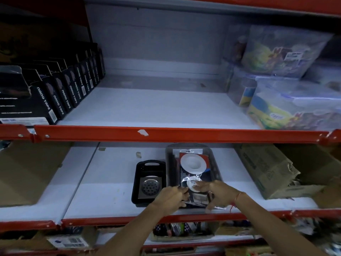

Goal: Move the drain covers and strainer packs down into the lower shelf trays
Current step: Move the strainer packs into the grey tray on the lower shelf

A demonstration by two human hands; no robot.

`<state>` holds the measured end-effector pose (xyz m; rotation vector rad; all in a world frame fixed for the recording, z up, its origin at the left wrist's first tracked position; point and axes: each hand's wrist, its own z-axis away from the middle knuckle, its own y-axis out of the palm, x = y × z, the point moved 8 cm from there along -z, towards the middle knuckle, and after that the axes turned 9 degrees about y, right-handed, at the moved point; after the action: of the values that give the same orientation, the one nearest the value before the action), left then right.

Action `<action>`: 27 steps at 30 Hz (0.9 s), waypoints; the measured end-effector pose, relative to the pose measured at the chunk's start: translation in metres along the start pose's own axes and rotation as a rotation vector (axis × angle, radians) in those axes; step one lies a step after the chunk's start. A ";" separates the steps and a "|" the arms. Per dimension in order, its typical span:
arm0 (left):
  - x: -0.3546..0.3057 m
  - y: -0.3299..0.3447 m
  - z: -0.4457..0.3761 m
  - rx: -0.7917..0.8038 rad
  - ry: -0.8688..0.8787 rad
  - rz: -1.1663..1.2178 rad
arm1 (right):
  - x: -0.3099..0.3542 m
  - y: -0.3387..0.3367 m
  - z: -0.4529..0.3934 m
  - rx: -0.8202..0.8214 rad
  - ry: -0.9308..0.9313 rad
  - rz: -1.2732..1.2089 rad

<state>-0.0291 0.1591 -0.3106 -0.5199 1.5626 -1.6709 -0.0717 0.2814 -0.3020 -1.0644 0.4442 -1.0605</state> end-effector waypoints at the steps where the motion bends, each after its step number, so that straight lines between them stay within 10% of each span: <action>1: 0.001 0.004 -0.001 0.005 -0.007 0.004 | -0.003 0.002 -0.001 0.033 -0.006 -0.029; 8: 0.005 0.023 0.000 0.043 -0.049 0.043 | -0.006 0.020 -0.010 0.157 0.126 -0.068; 17: 0.048 0.036 0.057 -0.078 -0.307 -0.025 | 0.014 0.026 -0.012 -0.220 0.093 -0.083; 27: 0.030 0.050 0.094 -0.233 -0.377 0.085 | 0.062 0.052 0.028 -0.245 0.100 -0.077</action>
<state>0.0353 0.0784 -0.3500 -0.8254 1.4789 -1.2454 0.0031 0.2457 -0.3238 -1.2562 0.6295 -1.1518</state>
